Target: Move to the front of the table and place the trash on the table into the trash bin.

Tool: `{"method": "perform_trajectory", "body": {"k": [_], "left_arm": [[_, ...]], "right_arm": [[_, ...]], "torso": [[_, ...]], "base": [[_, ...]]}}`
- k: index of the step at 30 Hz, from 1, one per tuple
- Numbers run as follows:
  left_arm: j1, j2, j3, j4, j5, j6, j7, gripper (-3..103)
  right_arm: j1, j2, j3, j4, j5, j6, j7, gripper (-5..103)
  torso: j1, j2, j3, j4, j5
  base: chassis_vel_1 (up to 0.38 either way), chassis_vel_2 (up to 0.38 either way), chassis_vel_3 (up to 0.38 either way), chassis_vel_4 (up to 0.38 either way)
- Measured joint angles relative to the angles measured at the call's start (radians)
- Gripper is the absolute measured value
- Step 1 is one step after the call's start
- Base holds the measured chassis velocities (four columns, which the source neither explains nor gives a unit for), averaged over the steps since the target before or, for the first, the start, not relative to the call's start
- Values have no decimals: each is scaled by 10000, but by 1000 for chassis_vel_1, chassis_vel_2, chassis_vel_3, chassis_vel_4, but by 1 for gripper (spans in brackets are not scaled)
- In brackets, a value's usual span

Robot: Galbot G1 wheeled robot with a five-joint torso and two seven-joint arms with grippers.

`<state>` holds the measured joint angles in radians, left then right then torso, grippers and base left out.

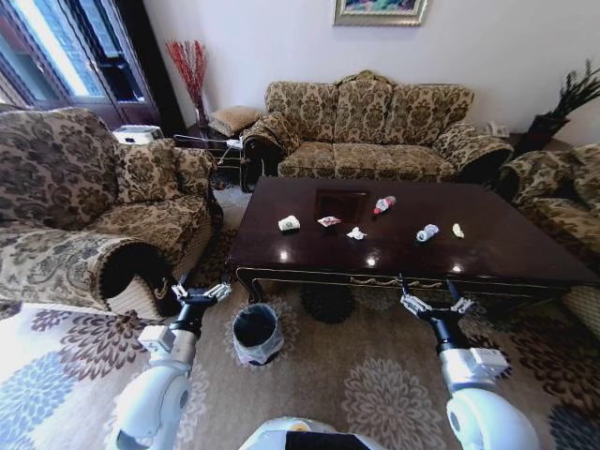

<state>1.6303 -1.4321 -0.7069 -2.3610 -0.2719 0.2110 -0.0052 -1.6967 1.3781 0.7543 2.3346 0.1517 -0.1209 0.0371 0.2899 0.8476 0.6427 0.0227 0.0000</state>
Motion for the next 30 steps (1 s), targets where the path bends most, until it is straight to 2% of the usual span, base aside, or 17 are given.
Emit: {"method": "perform_trajectory", "body": {"k": [30], "left_arm": [[0, 0, -4, -8, 1, 0, -5, 100]], "right_arm": [[-1, 0, 2, 9, 0, 1, 0, 100]], "torso": [[0, 0, 0, -1, 0]], "base": [[0, 0, 0, 0]]}}
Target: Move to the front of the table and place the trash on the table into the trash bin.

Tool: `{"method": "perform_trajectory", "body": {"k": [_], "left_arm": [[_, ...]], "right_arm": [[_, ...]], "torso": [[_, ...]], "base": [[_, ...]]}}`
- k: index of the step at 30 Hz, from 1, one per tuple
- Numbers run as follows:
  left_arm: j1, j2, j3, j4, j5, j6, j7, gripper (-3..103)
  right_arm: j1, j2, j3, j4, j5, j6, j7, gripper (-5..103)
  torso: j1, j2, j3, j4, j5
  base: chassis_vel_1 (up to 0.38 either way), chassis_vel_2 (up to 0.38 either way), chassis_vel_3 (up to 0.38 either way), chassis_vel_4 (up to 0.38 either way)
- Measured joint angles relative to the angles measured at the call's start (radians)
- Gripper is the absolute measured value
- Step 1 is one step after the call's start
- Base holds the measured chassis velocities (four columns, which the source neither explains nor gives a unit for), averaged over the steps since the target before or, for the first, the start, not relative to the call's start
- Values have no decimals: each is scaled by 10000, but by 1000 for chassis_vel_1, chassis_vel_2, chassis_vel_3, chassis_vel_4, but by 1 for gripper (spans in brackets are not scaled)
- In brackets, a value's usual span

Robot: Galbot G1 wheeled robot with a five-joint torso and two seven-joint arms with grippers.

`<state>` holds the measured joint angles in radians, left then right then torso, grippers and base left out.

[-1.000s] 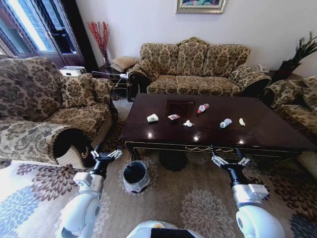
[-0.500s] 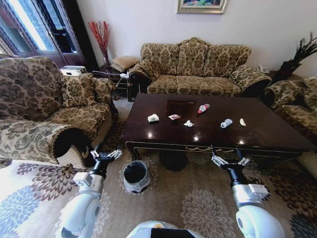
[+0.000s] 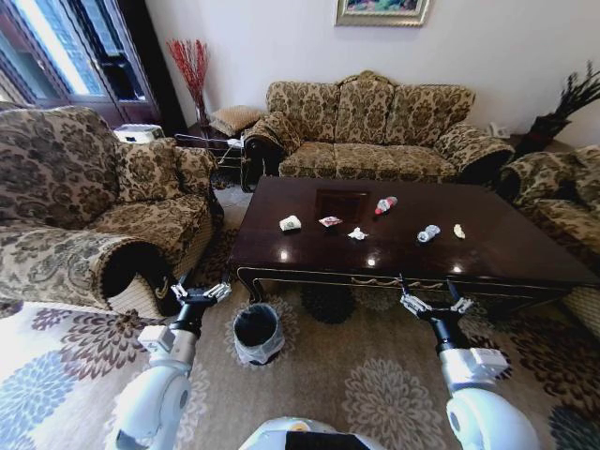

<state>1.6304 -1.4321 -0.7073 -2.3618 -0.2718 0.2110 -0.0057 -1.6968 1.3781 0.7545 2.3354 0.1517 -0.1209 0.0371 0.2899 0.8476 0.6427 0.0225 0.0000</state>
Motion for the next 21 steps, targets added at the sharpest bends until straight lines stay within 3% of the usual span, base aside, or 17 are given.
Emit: {"method": "perform_trajectory", "body": {"k": [9, 11, 14, 21], "left_arm": [[0, 0, 0, 0, 0, 1, 0, 100], [-1, 1, 0, 0, 0, 0, -1, 100], [0, 0, -1, -2, 1, 1, -2, 100], [1, 0, 0, -2, 0, 1, -2, 100]], "right_arm": [[0, 0, 0, 0, 0, -1, 0, 100], [289, 119, 159, 249, 1055, -691, -43, 100], [465, 159, 284, 364, 1651, -1005, -131, 100], [607, 141, 287, 368, 1797, -981, -258, 100]], "torso": [[0, 0, 0, 0, 0], [0, 0, 0, -3, 2], [0, 0, 0, 1, 2], [0, 0, 0, 0, 1]], "base": [[0, 0, 0, 0], [0, 0, 0, 0], [0, 0, 0, 0], [0, 0, 0, 0]]}}
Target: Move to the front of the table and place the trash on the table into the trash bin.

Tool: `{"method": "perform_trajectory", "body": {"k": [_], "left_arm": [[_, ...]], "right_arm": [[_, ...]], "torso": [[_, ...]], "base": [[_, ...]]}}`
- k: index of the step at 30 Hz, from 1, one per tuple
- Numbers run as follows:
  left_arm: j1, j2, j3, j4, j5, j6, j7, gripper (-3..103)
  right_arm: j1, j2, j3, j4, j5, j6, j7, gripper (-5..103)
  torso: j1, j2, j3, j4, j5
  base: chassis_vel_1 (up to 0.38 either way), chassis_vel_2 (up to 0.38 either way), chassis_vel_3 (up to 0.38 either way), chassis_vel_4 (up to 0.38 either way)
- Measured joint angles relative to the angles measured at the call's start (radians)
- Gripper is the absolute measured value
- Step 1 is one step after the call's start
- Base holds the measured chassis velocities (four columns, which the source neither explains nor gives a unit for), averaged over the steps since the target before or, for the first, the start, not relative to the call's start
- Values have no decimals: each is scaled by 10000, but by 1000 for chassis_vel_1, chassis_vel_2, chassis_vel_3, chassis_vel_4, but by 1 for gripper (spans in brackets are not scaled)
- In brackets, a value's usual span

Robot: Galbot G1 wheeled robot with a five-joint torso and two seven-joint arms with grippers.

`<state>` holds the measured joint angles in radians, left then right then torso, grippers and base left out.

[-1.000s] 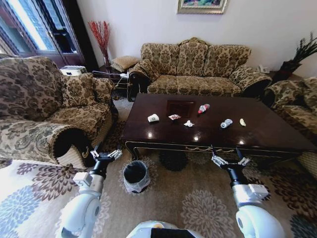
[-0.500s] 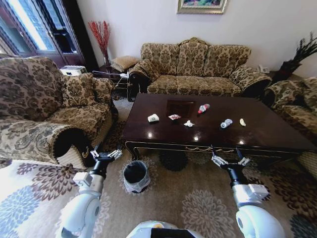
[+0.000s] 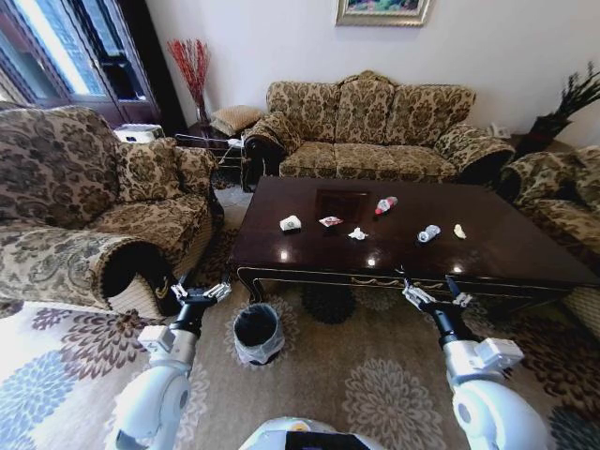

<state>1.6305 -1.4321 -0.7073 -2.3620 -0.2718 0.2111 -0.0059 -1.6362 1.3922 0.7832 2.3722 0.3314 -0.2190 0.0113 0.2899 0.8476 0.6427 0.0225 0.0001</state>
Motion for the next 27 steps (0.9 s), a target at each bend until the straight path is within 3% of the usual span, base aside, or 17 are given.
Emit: {"method": "perform_trajectory", "body": {"k": [10, 11, 12, 15, 27], "left_arm": [[-43, 52, 24, 93, -166, -46, -76, 100], [-247, 250, 46, 338, -371, -88, -254, 100], [-512, 453, 62, 453, -470, -89, -378, 100], [-681, 528, 87, 533, -599, -88, -476, 100], [-660, 610, 28, 614, -558, -203, -273, 100]], "right_arm": [[-5, -80, -47, -173, -228, 22, -252, 100], [33, -80, -71, -203, -256, 18, -192, 100], [50, -81, -86, -224, -278, 8, -127, 100], [65, -80, -96, -235, -290, 3, -93, 100], [75, -80, -103, -244, -300, 2, -70, 100]], "torso": [[0, 0, 0, 3, 1], [-1, 0, 0, 8, 1], [0, 0, 0, -5, -3], [0, 0, 1, -1, -1], [0, 0, 1, 1, -1]], "base": [[0, 0, 0, 0], [0, 0, 0, 0], [0, 0, 0, 0], [0, 0, 0, 0], [0, 0, 0, 0]]}}
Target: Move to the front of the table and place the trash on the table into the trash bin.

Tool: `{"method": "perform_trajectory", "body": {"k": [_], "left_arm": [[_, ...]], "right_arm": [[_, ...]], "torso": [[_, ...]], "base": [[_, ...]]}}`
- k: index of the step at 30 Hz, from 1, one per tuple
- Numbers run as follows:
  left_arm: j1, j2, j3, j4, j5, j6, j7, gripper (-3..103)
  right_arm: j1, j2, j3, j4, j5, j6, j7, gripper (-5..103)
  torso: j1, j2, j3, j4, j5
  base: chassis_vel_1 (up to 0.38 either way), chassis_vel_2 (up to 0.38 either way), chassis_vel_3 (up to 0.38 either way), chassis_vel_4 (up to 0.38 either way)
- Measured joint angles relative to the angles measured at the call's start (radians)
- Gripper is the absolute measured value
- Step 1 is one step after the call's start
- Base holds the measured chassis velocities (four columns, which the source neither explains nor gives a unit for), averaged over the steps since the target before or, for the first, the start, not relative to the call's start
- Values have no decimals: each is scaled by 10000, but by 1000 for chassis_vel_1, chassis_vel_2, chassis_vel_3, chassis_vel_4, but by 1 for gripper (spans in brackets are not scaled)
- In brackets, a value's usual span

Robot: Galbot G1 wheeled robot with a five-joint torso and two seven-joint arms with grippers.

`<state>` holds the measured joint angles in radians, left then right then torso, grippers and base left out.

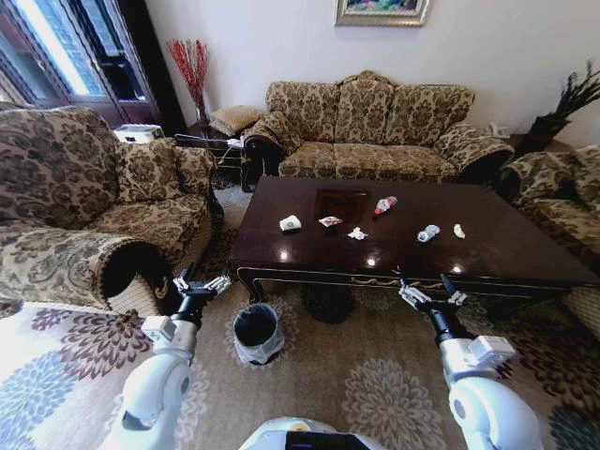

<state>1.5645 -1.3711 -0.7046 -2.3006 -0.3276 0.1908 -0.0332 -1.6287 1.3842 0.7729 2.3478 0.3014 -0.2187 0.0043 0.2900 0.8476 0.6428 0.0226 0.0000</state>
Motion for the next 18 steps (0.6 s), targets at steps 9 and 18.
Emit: {"method": "perform_trajectory", "body": {"k": [9, 18], "left_arm": [[-63, 39, -5, -72, 73, 88, -2, 100], [-75, 48, 1, -78, 82, 91, -4, 100]], "right_arm": [[23, -197, 241, -164, -366, 227, -305, 100], [130, -247, 164, -282, -143, 246, -330, 100]], "torso": [[0, 0, 0, -1, 1], [0, 0, 0, 0, 1]], "base": [[0, 0, 0, 0], [0, 0, 0, 0]]}}
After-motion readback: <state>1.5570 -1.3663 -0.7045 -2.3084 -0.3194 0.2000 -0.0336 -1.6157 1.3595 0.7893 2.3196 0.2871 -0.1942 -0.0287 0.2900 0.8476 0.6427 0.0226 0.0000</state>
